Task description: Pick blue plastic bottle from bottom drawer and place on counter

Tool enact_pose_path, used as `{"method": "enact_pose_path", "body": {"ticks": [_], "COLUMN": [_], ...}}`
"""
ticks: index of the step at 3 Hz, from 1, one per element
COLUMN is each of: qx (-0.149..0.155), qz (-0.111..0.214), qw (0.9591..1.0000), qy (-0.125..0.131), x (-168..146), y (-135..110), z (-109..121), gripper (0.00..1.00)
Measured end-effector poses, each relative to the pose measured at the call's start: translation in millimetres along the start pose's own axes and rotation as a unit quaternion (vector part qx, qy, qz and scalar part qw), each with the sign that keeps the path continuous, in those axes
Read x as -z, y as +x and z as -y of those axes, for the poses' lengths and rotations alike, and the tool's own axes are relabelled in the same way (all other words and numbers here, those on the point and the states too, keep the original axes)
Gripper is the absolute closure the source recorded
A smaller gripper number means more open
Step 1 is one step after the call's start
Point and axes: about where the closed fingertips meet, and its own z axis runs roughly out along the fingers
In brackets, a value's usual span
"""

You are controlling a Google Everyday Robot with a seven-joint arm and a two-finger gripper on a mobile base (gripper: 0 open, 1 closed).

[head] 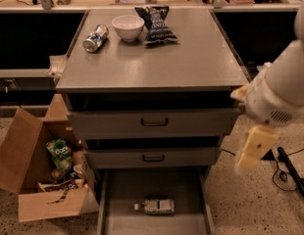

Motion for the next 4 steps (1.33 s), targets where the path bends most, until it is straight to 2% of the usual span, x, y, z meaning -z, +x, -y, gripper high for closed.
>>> {"method": "enact_pose_path", "body": {"ticks": [1, 2, 3, 4], "qx": [-0.016, -0.051, -0.084, -0.084], "qz": [0.026, 0.049, 0.082, 0.082], "qw": [0.9982, 0.9917, 0.9797, 0.9797], "qy": [-0.052, -0.108, -0.163, -0.163], "x": [-79, -161, -241, -241], "y": [13, 30, 38, 38], "z": [-35, -76, -106, -106], "gripper": [0.0, 0.0, 0.0, 0.0]}}
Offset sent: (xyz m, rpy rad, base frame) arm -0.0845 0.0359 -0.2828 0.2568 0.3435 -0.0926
